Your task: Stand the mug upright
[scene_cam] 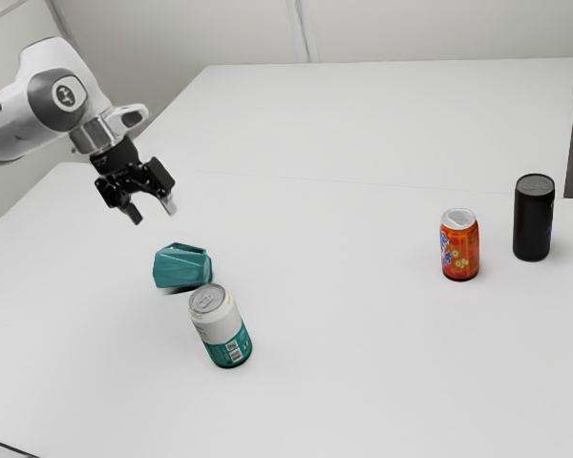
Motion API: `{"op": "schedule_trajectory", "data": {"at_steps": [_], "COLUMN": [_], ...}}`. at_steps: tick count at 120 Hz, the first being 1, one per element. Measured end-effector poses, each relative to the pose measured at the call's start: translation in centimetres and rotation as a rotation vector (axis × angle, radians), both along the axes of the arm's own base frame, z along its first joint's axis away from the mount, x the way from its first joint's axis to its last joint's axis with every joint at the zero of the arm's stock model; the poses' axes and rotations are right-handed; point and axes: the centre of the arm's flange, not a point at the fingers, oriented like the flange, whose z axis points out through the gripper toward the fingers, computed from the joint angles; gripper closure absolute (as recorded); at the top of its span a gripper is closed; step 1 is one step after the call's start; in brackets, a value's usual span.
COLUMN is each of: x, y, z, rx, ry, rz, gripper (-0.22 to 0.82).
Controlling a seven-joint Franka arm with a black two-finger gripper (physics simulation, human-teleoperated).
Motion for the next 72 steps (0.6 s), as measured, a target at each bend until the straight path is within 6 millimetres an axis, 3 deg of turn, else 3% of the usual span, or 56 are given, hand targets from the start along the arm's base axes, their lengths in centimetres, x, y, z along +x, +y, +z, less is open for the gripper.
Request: {"op": "schedule_trajectory", "data": {"at_steps": [31,52,72], "x": [-0.8,0.4,0.7], "y": [8.7,9.6,12.0], "z": [-5.1,-9.8,-13.7], "rx": [-0.139,-0.251,-0.341], "ry": [-0.045,-0.071,-0.113], "rz": [0.058,-0.003,-0.017], "gripper": [0.00,0.00,0.00]}}
